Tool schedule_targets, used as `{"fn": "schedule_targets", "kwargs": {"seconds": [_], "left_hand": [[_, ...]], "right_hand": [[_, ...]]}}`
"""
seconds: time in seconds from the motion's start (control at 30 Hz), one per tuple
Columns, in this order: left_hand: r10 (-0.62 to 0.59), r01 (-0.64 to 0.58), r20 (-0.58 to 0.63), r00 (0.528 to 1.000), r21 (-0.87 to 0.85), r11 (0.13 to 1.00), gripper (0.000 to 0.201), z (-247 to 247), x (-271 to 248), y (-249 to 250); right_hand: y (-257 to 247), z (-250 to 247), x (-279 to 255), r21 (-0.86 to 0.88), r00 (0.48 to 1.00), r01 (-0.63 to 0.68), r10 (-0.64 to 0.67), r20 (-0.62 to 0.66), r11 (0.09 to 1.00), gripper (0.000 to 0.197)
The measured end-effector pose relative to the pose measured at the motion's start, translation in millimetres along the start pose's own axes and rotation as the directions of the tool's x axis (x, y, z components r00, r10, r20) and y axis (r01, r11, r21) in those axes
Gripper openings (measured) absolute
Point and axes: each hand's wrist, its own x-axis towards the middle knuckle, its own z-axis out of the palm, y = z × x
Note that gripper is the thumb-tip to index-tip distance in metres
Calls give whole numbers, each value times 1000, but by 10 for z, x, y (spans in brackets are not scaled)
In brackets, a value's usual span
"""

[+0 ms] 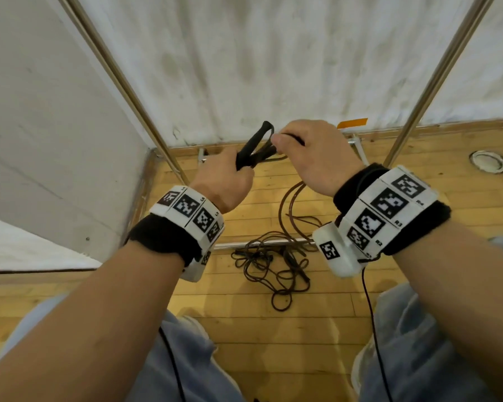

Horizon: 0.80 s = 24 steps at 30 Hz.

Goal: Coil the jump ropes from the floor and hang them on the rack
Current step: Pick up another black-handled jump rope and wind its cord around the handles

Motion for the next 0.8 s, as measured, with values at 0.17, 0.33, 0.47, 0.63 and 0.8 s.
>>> {"fn": "schedule_targets", "kwargs": {"seconds": [0.17,0.33,0.47,0.63,0.8], "left_hand": [[55,-55,4,998,182,982,43,64,-62,131],[39,-50,62,997,191,980,16,67,-68,248],[52,-63,57,997,207,976,11,-13,-134,327],[266,-275,104,958,77,958,9,-178,-212,302],[431,-419,93,898,-121,900,4,-440,-371,330]], "right_hand": [[-113,14,-14,26,997,76,-76,20,997,31],[-160,-38,18,-46,995,98,-97,11,994,33],[-129,-211,67,-134,994,84,-92,-51,987,35],[-18,-408,102,-135,993,-31,14,-118,990,41],[56,-481,111,70,993,-112,114,-25,991,41]]}}
